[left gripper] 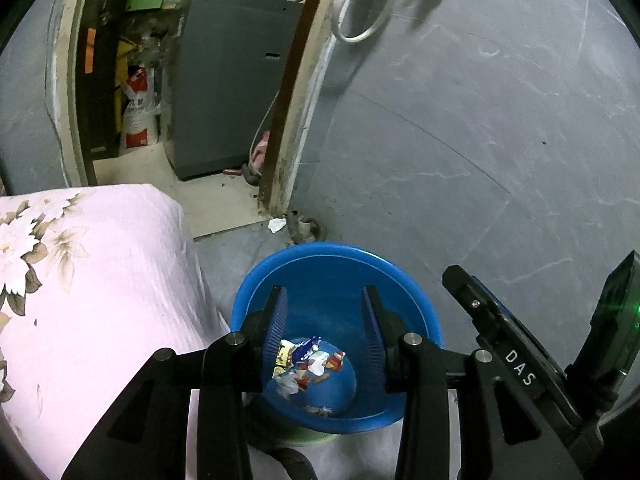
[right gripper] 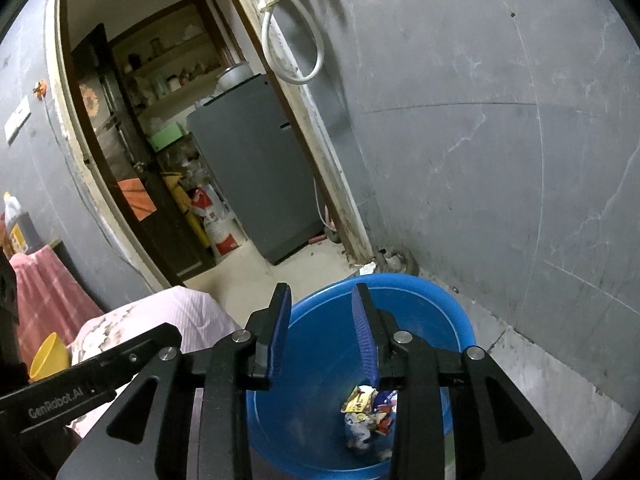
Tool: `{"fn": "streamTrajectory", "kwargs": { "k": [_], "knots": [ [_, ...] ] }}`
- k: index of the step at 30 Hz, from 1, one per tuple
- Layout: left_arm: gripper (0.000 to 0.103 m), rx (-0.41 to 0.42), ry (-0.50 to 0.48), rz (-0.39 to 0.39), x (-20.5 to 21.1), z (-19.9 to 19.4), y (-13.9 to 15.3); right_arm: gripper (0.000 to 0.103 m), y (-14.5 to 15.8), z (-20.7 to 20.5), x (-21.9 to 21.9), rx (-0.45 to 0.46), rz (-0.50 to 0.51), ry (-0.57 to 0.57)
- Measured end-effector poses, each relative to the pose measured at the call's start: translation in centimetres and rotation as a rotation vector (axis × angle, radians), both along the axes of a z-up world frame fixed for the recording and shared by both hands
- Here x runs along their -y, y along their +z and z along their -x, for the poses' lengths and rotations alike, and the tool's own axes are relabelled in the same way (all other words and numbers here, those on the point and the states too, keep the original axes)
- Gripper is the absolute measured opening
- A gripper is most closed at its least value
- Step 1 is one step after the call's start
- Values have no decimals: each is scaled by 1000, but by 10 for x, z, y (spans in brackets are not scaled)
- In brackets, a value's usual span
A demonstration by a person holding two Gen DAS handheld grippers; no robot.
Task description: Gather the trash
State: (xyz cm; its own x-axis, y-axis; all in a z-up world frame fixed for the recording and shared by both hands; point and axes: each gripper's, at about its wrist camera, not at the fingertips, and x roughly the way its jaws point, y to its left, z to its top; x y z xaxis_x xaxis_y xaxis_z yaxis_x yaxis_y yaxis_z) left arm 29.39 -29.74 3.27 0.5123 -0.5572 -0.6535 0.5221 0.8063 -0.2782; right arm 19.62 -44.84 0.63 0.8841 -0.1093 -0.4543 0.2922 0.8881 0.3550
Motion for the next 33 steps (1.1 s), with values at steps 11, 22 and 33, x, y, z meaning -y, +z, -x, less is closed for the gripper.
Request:
{"fn": "streamTrajectory", "kwargs": {
  "k": [11,22,33],
  "knots": [
    [44,46,61,-19,-23,7,17,36,6,4,-7,20,13,22],
    [80,141,203,30,-91,37,44,77,28,22,-28,97,57,48],
    [100,299,321,67,-156,111,60,103,47,87,-69,227,194,53]
  ]
}}
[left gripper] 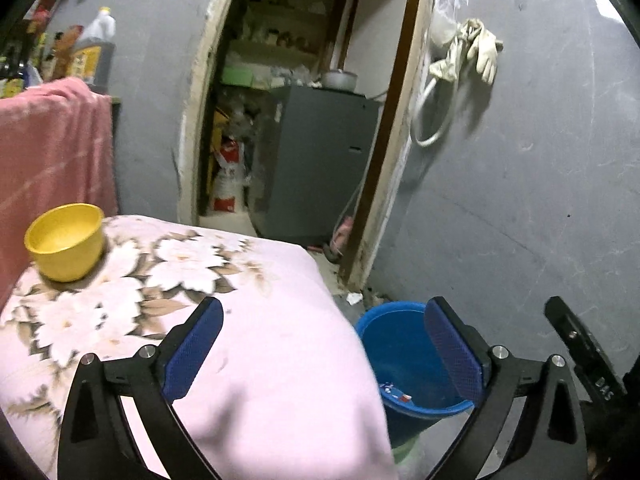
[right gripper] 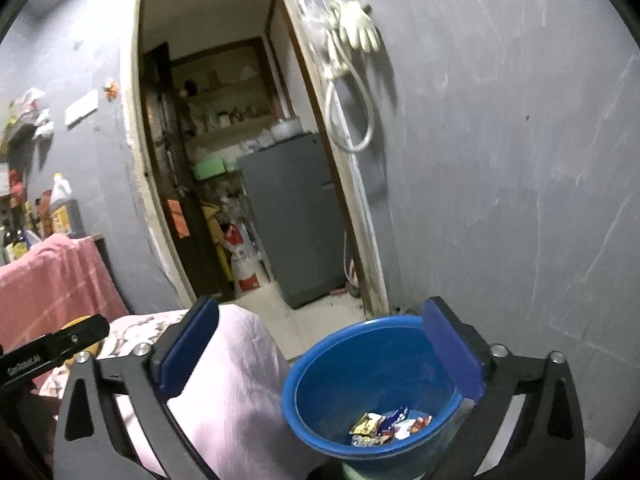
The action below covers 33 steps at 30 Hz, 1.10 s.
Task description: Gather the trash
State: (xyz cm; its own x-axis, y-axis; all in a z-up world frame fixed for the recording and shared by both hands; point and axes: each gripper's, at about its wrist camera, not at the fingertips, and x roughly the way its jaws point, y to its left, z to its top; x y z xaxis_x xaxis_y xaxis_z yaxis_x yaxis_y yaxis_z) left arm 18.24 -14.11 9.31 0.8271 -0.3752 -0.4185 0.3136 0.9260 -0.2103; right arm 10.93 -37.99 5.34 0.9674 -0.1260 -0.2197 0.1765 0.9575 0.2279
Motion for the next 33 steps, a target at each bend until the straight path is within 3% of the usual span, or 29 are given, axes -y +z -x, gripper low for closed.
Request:
{"fn": "streamTrajectory", "kwargs": {
  "k": [12,20,33],
  "knots": [
    [101,146,30,-28,-23,69,9,103,14,71,-36,106,122,18],
    [101,187,46,-37,-42,108,11,103,13,106,-55,94,145,48],
    [101,185,126,-80,-82,164,-28,103,-11,148,-93,102,180,75]
  ]
}}
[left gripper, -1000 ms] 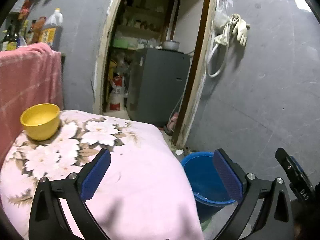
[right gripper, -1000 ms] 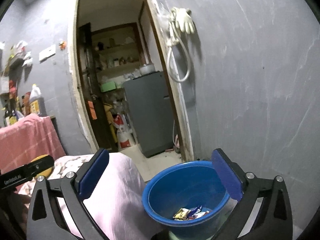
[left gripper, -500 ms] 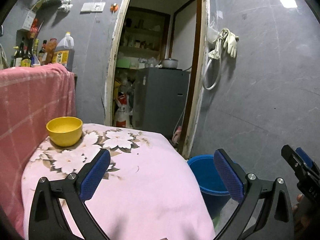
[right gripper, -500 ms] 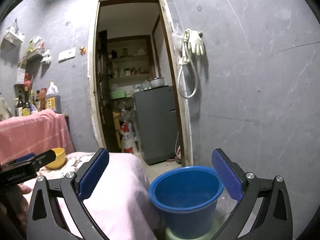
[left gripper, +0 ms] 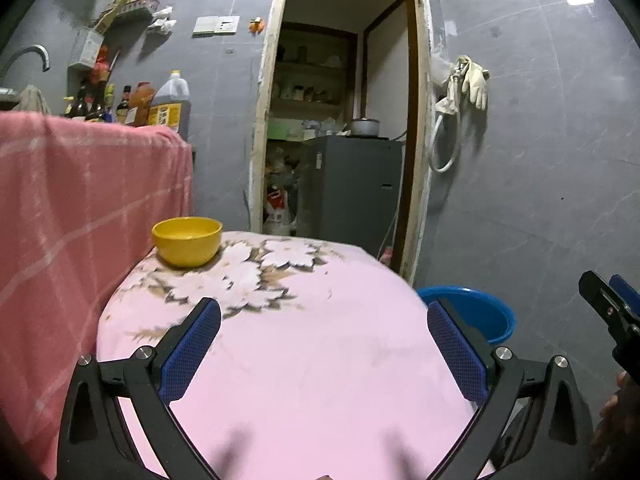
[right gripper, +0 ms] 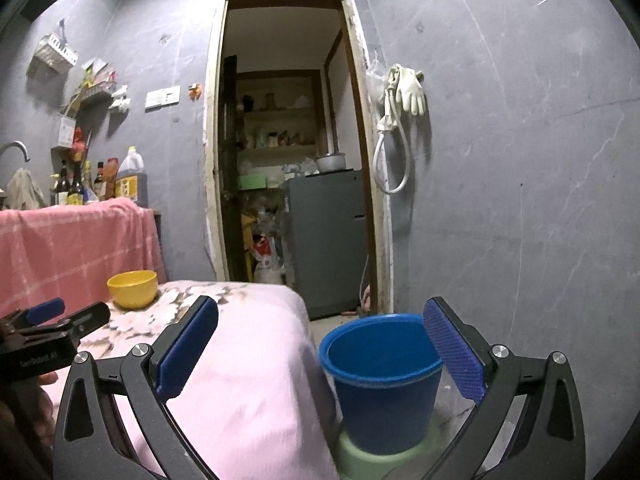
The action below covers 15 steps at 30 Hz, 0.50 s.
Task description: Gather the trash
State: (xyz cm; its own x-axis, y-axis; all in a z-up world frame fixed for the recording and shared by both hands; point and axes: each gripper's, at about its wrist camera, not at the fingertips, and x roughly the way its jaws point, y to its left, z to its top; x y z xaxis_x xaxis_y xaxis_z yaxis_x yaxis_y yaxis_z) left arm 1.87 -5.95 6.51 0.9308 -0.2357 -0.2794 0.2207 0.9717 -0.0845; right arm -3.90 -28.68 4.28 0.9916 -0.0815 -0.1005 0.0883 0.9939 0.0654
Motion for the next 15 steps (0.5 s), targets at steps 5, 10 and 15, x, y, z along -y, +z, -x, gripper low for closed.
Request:
{"fn": "streamTrajectory", "kwargs": {
  "k": [5,10,15],
  "knots": [
    [101,-7,-4,6,-11,13,-13,103,-11,7,-12,-21,3,15],
    [101,-8,15,16,-18,20,-22,103,-23,9,-25,-46,45,40],
    [101,9,44,34,-24,26,-35,103,-37,3,-26,-73,53,43]
  ]
}}
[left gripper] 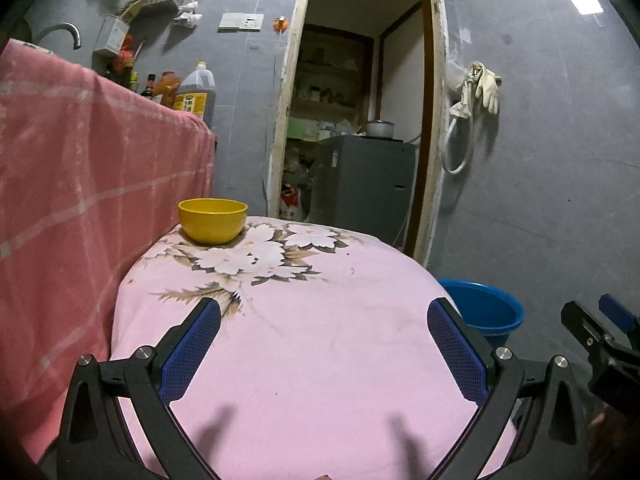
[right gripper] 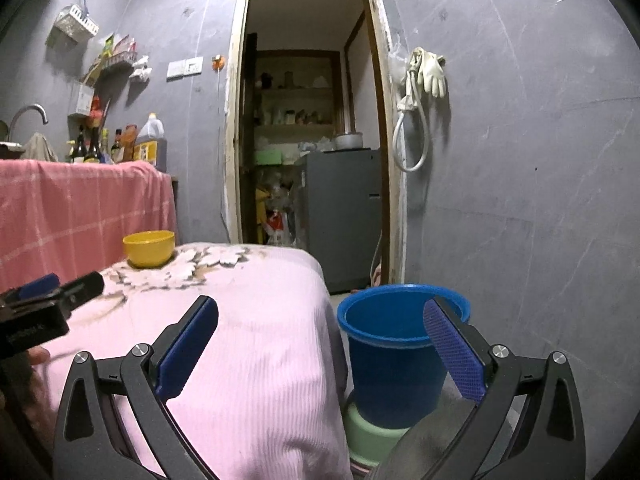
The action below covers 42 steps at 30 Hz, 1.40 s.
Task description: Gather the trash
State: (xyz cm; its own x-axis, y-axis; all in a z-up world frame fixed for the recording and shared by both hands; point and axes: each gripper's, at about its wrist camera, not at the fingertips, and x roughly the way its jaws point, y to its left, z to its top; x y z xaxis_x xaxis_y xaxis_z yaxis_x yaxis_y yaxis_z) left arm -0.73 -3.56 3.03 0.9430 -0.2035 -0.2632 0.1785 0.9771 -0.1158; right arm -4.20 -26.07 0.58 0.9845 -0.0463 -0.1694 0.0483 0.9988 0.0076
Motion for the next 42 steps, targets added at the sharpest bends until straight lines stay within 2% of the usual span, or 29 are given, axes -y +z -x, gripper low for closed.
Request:
{"fn": "streamTrajectory", "kwargs": {
  "k": [9,42],
  "knots": [
    [101,6,10,-48,3,2,-18,103,-10,-1,3,-10,-18,4],
    [101,-1,12,-45,-4,-1,-23,103,-12,-5,9,-39,-37,6]
  ]
}}
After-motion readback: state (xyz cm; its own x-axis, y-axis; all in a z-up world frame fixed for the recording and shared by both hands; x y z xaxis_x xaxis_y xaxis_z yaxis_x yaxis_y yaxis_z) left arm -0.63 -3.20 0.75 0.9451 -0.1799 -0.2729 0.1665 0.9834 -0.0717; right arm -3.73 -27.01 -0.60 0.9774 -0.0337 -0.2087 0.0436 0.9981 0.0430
